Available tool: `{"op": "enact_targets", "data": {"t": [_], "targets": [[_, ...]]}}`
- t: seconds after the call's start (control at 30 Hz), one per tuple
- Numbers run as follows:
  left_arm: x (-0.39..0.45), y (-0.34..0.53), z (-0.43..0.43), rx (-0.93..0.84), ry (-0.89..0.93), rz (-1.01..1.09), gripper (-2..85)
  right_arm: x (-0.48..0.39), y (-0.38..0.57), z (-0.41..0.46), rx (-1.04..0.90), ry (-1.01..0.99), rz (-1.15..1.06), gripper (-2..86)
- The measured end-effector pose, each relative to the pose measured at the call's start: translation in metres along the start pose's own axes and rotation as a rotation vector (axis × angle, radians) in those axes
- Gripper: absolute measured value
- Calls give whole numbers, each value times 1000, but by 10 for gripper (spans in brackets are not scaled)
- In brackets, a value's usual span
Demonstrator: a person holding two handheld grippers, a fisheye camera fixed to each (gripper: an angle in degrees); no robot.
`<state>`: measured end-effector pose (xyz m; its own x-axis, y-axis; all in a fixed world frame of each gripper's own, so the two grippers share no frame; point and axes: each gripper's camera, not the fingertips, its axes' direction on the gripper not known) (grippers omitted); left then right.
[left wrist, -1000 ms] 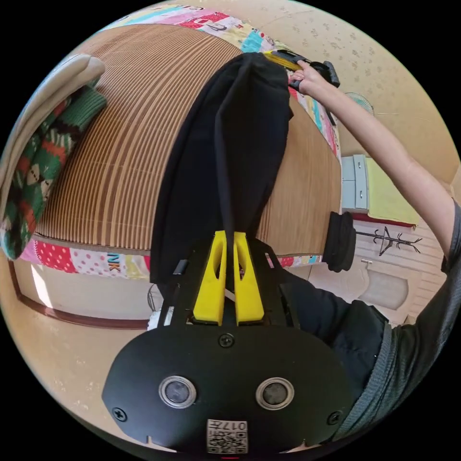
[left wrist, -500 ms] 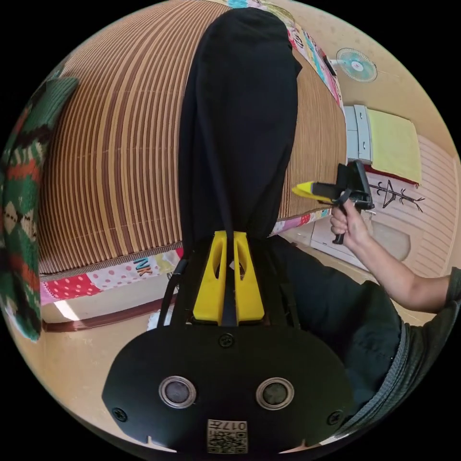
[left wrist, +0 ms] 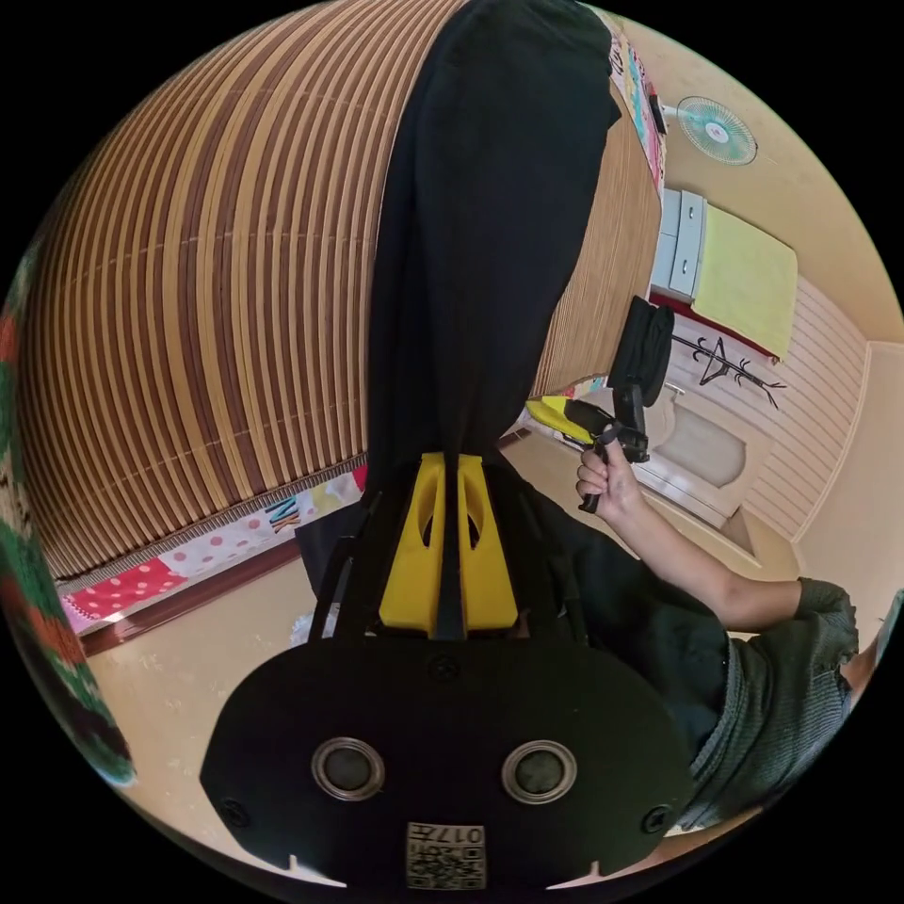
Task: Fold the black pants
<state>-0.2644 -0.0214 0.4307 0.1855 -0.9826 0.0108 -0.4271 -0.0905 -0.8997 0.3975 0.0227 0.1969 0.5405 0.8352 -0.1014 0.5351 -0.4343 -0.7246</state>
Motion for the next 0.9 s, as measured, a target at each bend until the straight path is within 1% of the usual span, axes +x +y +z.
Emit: {"op": "enact_targets", "data": {"t": [0.07,0.13,0.2,0.33,0.37,0.4,0.43,0.47,0.5,0.53,0.57,0.6,0.63,0.73,0.8,0.9], "targets": [[8,1,-1,18,-39,1,-8,-13,-15,2,-48,41,-71,92],[15,2,1,38,-82,-4,-8,-20,-26,3,-46,30,-115,96],[18,0,4,52,-95,-37,-8,-21,-39,7,-56,37,-105,92],[23,-2,1,56,-83,-72,-8,-14,-64,21,-154,21,-88,52],[27,-4,-1,41,-78,-62,-8,-15,-68,21,-190,-34,-107,42],[32,-4,-6,20,-68,-42,-8,-17,-68,18,-202,-71,-125,38],[35,-4,-10,11,-56,-26,-8,-22,-67,11,-222,-151,-167,33],[43,-3,-17,-5,-2,28,-8,-30,-62,1,-232,-228,-221,29],[53,2,-27,-5,97,111,-8,-33,-59,-6,-234,-259,-247,27],[56,7,-33,7,152,150,-8,-37,-52,-19,-234,-283,-286,24],[57,16,-44,43,251,180,-8,-37,-44,-31,-219,-250,-297,22],[52,25,-51,75,300,162,-8,-35,-41,-36,-213,-217,-293,21],[48,31,-52,92,299,147,-8,-31,-36,-41,-207,-147,-284,19],[35,48,-40,140,251,80,-8,-13,-35,-30,-209,-42,-231,15],[34,50,-12,159,141,10,-5,-5,-42,-22,-194,57,-188,14],[31,47,21,166,43,-121,2,3,-54,-14,-177,158,-118,16]]}}
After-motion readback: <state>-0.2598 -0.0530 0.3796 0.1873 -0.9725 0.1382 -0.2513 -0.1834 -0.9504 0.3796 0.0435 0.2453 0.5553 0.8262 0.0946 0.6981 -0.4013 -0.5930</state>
